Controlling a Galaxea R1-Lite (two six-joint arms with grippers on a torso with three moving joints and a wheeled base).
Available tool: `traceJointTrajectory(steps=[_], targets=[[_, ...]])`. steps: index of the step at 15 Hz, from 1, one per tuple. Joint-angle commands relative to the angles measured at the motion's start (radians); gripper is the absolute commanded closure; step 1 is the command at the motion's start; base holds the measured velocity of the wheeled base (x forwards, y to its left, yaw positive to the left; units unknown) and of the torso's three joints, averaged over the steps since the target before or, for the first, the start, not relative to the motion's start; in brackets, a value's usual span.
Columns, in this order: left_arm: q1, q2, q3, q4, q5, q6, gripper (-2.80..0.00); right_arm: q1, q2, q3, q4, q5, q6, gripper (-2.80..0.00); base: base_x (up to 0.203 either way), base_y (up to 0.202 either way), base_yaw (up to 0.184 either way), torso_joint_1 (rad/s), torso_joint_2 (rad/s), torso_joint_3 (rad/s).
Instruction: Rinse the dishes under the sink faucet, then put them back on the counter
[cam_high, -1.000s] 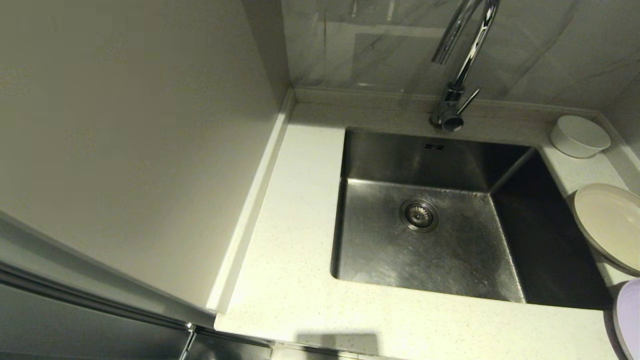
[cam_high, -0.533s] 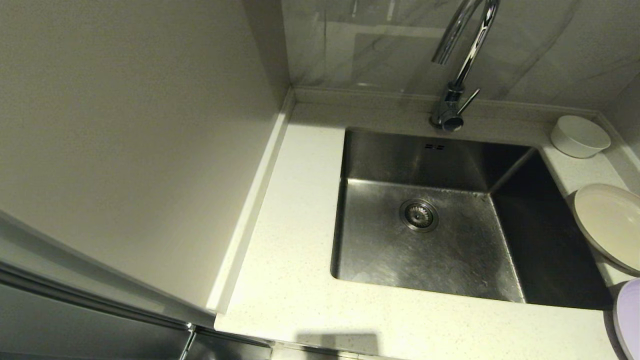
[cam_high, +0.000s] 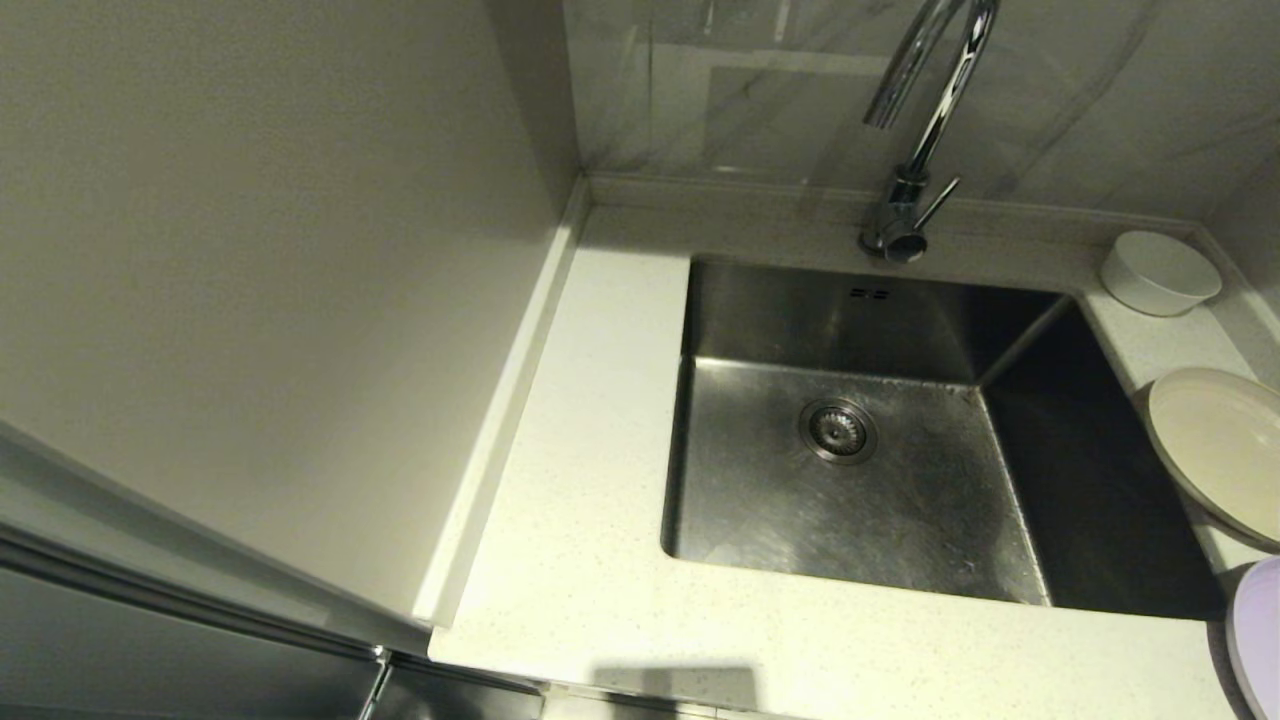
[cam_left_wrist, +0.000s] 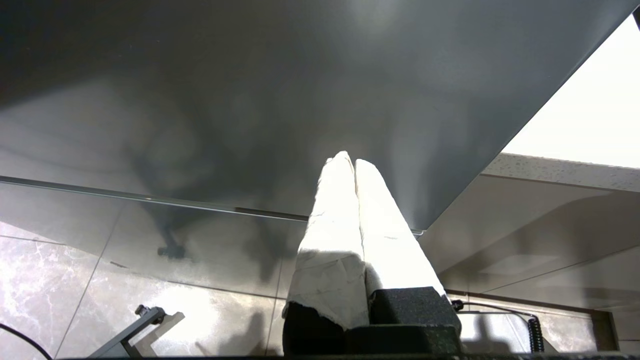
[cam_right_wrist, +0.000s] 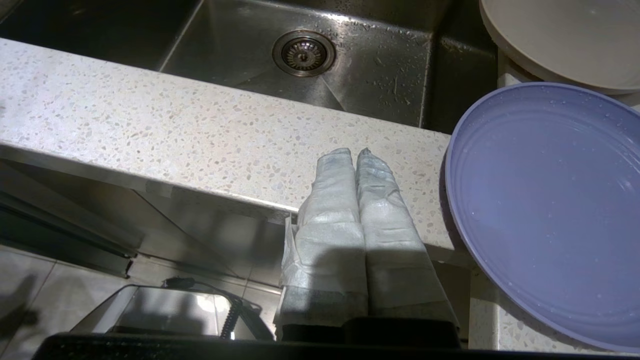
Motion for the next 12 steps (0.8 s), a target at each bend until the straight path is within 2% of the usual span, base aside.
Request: traceJointTrajectory(steps=[1, 12], targets=[[0.0, -0.002, 0.0, 0.0, 0.001, 0.0, 0.0, 0.001, 0.002, 0.0, 0.0, 0.0, 0.001, 0.0, 0.0, 0.0, 0.0, 0.0, 0.0, 0.0], [0.0, -0.002, 0.0, 0.0, 0.001, 0.0, 0.0, 0.001, 0.002, 0.0, 0.0, -0.011, 0.035, 0.0, 0.0, 0.0, 0.0, 0.0, 0.0, 0.0]])
